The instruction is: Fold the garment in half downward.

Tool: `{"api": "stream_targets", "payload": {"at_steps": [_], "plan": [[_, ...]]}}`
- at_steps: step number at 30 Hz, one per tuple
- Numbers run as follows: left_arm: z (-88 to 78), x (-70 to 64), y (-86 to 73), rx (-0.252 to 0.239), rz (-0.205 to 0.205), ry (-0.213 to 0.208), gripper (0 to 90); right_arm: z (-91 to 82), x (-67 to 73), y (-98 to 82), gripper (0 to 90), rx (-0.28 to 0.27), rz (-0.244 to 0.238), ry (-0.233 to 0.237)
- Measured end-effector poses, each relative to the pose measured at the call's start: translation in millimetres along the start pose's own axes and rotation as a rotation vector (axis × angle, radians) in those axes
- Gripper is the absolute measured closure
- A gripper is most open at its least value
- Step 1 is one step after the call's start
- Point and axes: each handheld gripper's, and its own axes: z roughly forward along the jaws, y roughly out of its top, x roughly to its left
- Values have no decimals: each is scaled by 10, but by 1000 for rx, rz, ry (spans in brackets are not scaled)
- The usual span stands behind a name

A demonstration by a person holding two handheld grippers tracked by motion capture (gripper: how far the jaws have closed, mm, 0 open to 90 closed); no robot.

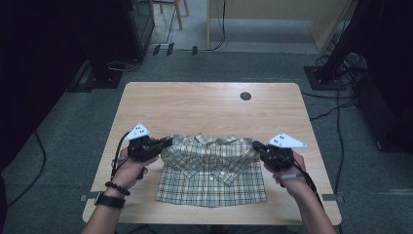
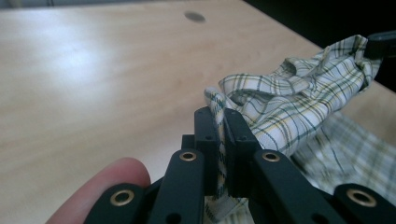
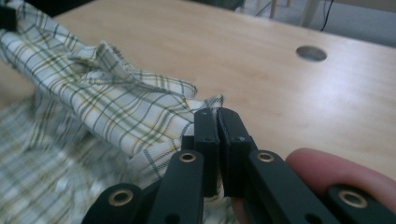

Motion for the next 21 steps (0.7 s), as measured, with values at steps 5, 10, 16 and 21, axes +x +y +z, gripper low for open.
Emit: {"api": "stream_targets", "payload": {"at_steps": [5,10,16,21], "plan": [[101,-94,-432,145,-13,8,848,47,210,-508,875,114,-33,-8],[167,-72,-645,200,-49,32,845,154,180,-798,874,149,54,-2],[259,-9,-569,193,-39,81,846,232,113,-764,873,149,84,2],[338,56,-497,193,-65,94,843,347,57,-704,873,135,90,-40]]}}
